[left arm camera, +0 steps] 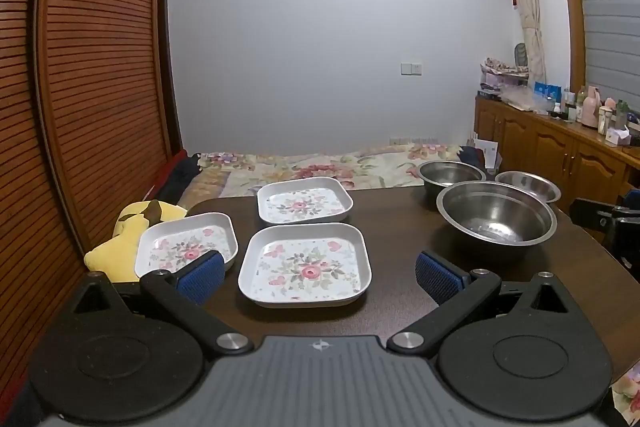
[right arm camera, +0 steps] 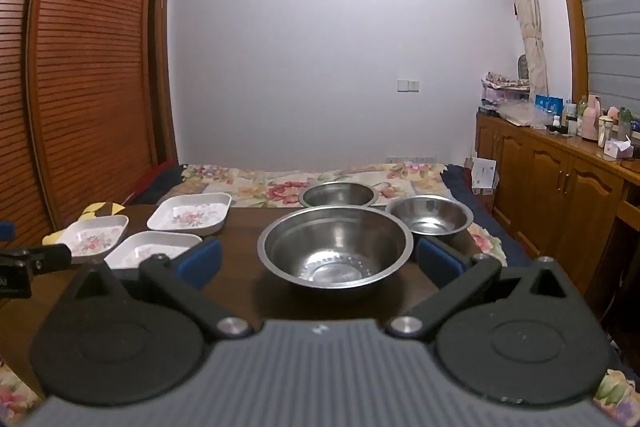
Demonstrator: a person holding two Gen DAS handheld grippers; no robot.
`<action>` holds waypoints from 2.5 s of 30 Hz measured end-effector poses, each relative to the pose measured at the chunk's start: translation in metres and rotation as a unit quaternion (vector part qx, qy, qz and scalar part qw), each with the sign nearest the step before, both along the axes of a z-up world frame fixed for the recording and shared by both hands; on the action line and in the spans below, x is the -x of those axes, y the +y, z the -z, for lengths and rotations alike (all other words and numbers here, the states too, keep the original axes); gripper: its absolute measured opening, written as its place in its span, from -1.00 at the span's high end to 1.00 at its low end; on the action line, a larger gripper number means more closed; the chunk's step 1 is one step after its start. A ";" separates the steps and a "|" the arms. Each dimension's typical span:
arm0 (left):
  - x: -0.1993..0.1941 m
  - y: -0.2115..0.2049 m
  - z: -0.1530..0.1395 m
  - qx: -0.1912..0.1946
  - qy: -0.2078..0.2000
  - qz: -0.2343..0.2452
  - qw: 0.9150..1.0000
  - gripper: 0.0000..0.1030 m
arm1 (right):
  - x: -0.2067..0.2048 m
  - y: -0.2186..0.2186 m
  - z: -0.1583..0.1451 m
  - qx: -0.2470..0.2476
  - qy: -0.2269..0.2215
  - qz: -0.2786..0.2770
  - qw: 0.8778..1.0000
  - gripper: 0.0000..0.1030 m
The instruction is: Organize plates and bowls
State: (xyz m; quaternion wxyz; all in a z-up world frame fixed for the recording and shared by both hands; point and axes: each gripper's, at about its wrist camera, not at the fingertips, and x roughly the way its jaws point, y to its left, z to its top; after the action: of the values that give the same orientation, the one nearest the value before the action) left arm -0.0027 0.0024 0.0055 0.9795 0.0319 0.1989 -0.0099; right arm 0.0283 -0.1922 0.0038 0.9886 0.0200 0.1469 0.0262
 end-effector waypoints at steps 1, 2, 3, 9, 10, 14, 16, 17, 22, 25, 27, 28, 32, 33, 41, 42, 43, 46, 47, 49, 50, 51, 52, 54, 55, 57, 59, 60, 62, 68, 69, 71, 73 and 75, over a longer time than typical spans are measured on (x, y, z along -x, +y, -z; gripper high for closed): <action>0.000 0.000 0.000 0.000 0.000 0.000 1.000 -1.00 | 0.001 -0.001 0.000 -0.002 -0.002 0.000 1.000 -1.00; 0.001 0.000 -0.001 0.000 -0.001 0.000 1.000 -1.00 | 0.001 -0.001 0.000 -0.003 -0.003 0.001 1.000 -1.00; 0.001 0.000 -0.001 0.001 -0.001 0.000 1.000 -1.00 | 0.001 -0.001 0.000 -0.002 -0.003 0.001 1.000 -1.00; 0.001 0.000 -0.001 0.001 -0.001 0.000 1.000 -1.00 | 0.000 -0.001 0.000 -0.002 -0.002 0.003 1.000 -1.00; 0.001 0.000 -0.001 0.001 -0.001 0.000 1.000 -1.00 | 0.000 -0.001 0.000 -0.002 -0.002 0.002 1.000 -1.00; 0.000 0.000 0.000 0.001 -0.001 0.000 1.000 -1.00 | 0.001 -0.001 0.000 -0.001 -0.003 0.002 1.000 -1.00; 0.000 0.000 0.000 0.001 -0.001 0.000 1.000 -1.00 | 0.001 -0.002 0.000 -0.001 -0.003 0.001 1.000 -1.00; 0.001 0.000 0.000 0.001 -0.001 0.000 1.000 -1.00 | 0.001 -0.002 0.000 -0.001 -0.002 0.001 1.000 -1.00; 0.001 0.000 -0.001 0.000 -0.001 0.001 1.000 -1.00 | 0.001 -0.001 0.000 -0.001 -0.001 0.001 1.000 -1.00; 0.000 0.000 -0.002 0.000 -0.001 0.001 1.000 -1.00 | 0.000 -0.001 0.000 -0.002 -0.001 0.002 1.000 -1.00; 0.001 -0.001 -0.002 -0.001 -0.001 0.001 1.000 -1.00 | 0.001 -0.001 0.000 -0.002 -0.001 0.002 1.000 -1.00; 0.001 -0.001 -0.002 -0.001 -0.001 0.001 1.000 -1.00 | 0.001 -0.002 0.000 -0.002 0.000 0.002 1.000 -1.00; 0.001 0.000 -0.001 0.000 0.000 0.001 1.000 -1.00 | 0.001 -0.002 0.000 -0.002 -0.001 0.002 1.000 -1.00; 0.001 0.000 -0.001 0.000 0.000 0.001 1.000 -1.00 | 0.001 -0.001 0.000 -0.002 -0.001 0.002 1.000 -1.00; 0.001 0.000 -0.001 0.001 0.000 0.001 1.000 -1.00 | 0.001 -0.001 0.000 -0.001 -0.002 0.002 1.000 -1.00; 0.001 0.000 -0.001 0.001 0.000 0.001 1.000 -1.00 | 0.001 -0.001 0.000 -0.001 -0.002 0.002 1.000 -1.00; 0.001 0.000 -0.001 0.001 0.000 0.001 1.000 -1.00 | 0.001 -0.001 0.000 -0.001 -0.002 0.002 1.000 -1.00; 0.001 0.000 -0.001 0.001 0.000 0.001 1.000 -1.00 | 0.001 -0.001 0.000 -0.002 -0.002 0.002 1.000 -1.00; 0.001 0.000 -0.001 0.001 0.000 0.001 1.000 -1.00 | 0.001 -0.001 0.000 -0.001 -0.002 0.002 1.000 -1.00; 0.001 0.000 -0.001 0.001 0.000 0.001 1.000 -1.00 | 0.001 -0.001 0.000 -0.001 -0.002 0.002 1.000 -1.00; 0.001 0.000 -0.001 0.001 0.000 0.001 1.000 -1.00 | 0.001 -0.002 0.000 -0.001 -0.001 0.002 1.000 -1.00; 0.001 0.000 -0.001 0.001 0.000 0.001 1.000 -1.00 | 0.001 -0.002 0.000 -0.002 -0.001 0.001 1.000 -1.00; 0.001 0.000 -0.001 0.001 0.001 0.001 1.000 -1.00 | 0.001 -0.002 0.000 -0.001 -0.002 0.002 1.000 -1.00; 0.001 0.001 0.000 0.001 0.001 0.001 1.000 -1.00 | 0.001 -0.002 0.000 -0.001 -0.001 0.002 1.000 -1.00; 0.001 0.001 0.000 0.001 0.001 0.001 1.000 -1.00 | 0.001 -0.002 0.000 -0.001 -0.001 0.002 1.000 -1.00; 0.001 0.001 0.000 0.001 0.001 0.001 1.000 -1.00 | 0.002 -0.002 0.000 -0.001 -0.001 0.002 1.000 -1.00; 0.001 0.001 0.000 0.002 0.001 0.001 1.000 -1.00 | 0.002 -0.002 0.000 -0.001 -0.001 0.001 1.000 -1.00; 0.001 0.001 0.000 0.002 0.002 0.001 1.000 -1.00 | 0.002 -0.002 0.000 -0.001 -0.001 0.001 1.000 -1.00; 0.002 0.001 0.000 0.002 0.002 0.001 1.000 -1.00 | 0.002 -0.002 0.000 -0.001 -0.001 0.001 1.000 -1.00; -0.002 0.002 0.005 0.002 0.011 0.003 1.000 -1.00 | 0.002 -0.001 0.002 -0.003 0.001 -0.001 1.000 -1.00; -0.002 0.002 0.006 0.002 0.012 0.003 1.000 -1.00 | 0.002 -0.001 0.003 -0.003 0.001 -0.001 1.000 -1.00; -0.003 0.004 0.008 0.003 0.016 0.003 1.000 -1.00 | 0.001 0.000 0.004 -0.002 0.002 -0.002 1.000 -1.00; -0.005 0.005 0.010 0.003 0.021 0.001 1.000 -1.00 | 0.000 0.002 0.006 -0.002 0.004 -0.003 1.000 -1.00; -0.007 0.007 0.013 0.006 0.027 0.002 1.000 -1.00 | -0.001 0.003 0.008 -0.002 0.006 -0.004 1.000 -1.00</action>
State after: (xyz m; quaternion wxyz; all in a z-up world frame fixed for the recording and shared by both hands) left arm 0.0040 0.0096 -0.0070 0.9738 0.0259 0.2254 -0.0139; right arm 0.0294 -0.1887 -0.0037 0.9876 0.0212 0.1527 0.0302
